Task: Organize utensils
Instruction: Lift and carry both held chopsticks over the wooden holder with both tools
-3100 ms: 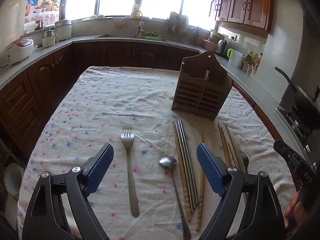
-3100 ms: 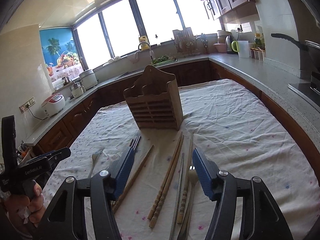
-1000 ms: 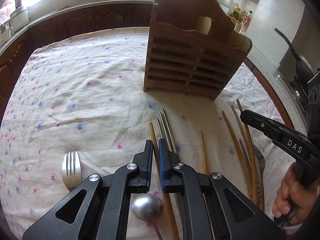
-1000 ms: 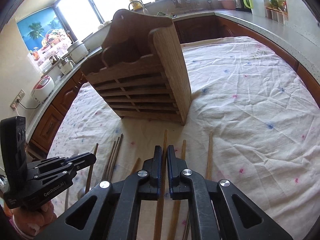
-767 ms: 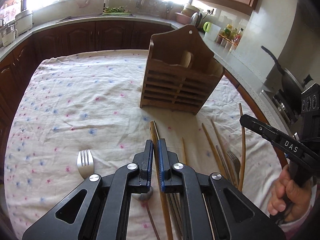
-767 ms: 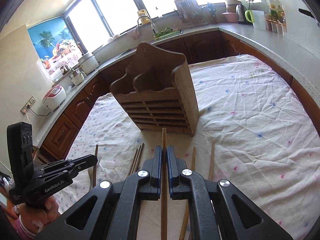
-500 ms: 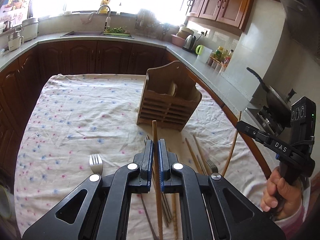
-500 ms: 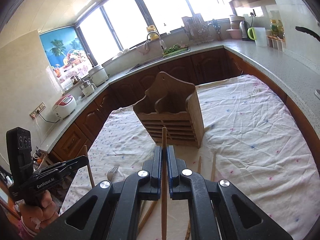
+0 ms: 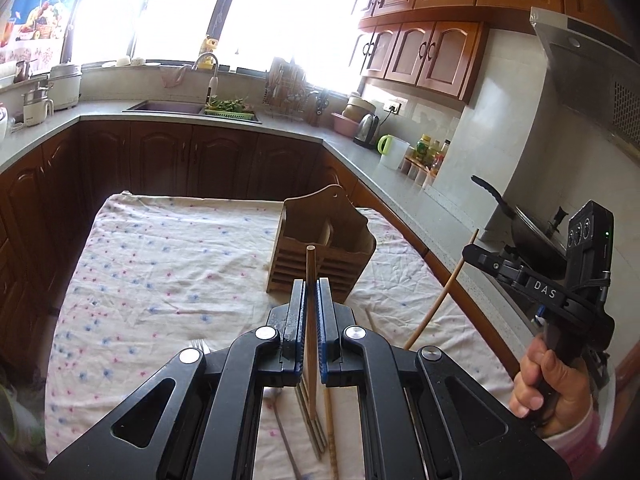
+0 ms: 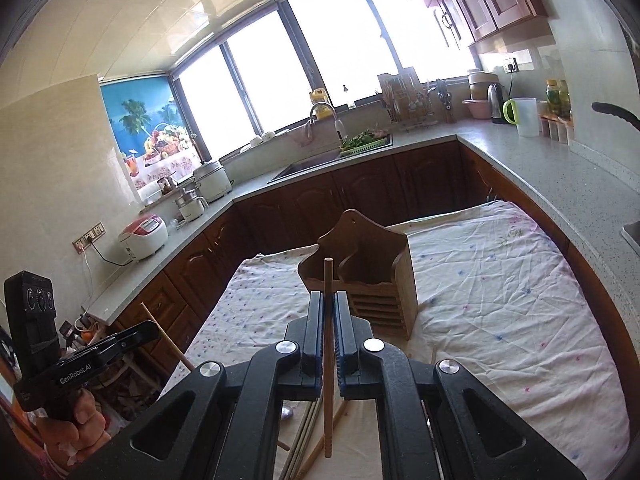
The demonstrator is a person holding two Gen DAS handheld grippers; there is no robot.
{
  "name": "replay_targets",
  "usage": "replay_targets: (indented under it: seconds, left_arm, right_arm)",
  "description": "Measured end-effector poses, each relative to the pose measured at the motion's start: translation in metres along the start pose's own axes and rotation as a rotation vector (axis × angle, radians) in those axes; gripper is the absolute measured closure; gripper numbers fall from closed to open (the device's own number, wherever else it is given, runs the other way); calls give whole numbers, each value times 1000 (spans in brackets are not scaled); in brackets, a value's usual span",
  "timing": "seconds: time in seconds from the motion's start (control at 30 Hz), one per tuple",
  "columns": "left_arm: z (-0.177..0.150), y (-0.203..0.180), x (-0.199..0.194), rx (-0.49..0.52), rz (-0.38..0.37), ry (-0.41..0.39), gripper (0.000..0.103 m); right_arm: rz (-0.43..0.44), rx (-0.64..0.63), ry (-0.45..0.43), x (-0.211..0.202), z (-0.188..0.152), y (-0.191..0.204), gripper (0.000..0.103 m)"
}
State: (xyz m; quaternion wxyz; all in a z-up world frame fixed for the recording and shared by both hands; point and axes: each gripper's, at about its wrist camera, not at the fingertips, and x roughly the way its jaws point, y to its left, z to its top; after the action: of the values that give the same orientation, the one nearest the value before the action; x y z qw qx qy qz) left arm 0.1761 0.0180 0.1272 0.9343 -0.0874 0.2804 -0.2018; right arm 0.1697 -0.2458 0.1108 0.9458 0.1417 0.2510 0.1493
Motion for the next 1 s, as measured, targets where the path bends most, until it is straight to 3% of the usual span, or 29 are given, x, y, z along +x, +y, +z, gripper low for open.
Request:
replay_targets:
  seconds: [0.3, 0.67, 1.0]
  left_arm:
    - [25, -2, -1, 6, 3, -57, 99]
    - [99, -8, 10, 27, -1, -201, 99]
    - [152, 3, 68, -9, 32, -264, 99]
  right_arm:
    - [-2, -5, -52, 3, 24, -2, 98]
    - [-40, -10, -184, 12, 88, -11, 98]
    - [-96, 11, -242, 54, 128, -37, 98]
